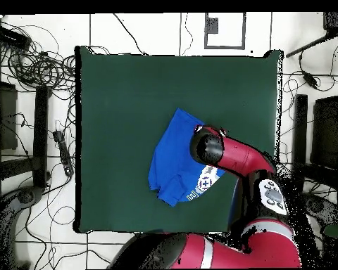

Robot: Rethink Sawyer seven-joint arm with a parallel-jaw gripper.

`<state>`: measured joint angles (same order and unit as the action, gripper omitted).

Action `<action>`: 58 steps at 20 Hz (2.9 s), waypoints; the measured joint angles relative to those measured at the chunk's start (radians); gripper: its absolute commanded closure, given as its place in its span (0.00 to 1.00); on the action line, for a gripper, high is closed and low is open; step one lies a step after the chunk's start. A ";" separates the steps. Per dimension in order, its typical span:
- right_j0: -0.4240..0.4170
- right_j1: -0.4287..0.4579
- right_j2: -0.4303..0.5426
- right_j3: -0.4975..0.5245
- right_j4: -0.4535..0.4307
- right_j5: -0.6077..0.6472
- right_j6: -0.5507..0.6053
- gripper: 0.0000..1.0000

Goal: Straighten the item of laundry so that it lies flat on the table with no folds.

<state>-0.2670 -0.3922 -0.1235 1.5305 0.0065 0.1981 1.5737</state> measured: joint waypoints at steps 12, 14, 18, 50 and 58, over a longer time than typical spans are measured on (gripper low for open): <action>0.000 0.000 0.000 0.002 0.001 0.000 0.000 0.00; 0.000 0.000 0.000 0.002 0.001 0.000 0.000 0.00; 0.000 0.000 0.000 0.003 0.004 0.000 0.000 0.00; 0.005 0.001 0.000 0.026 0.013 0.000 0.000 0.00; 0.005 0.005 0.000 0.033 0.014 0.000 0.000 0.00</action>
<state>-0.2615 -0.3871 -0.1234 1.5635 0.0200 0.1979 1.5737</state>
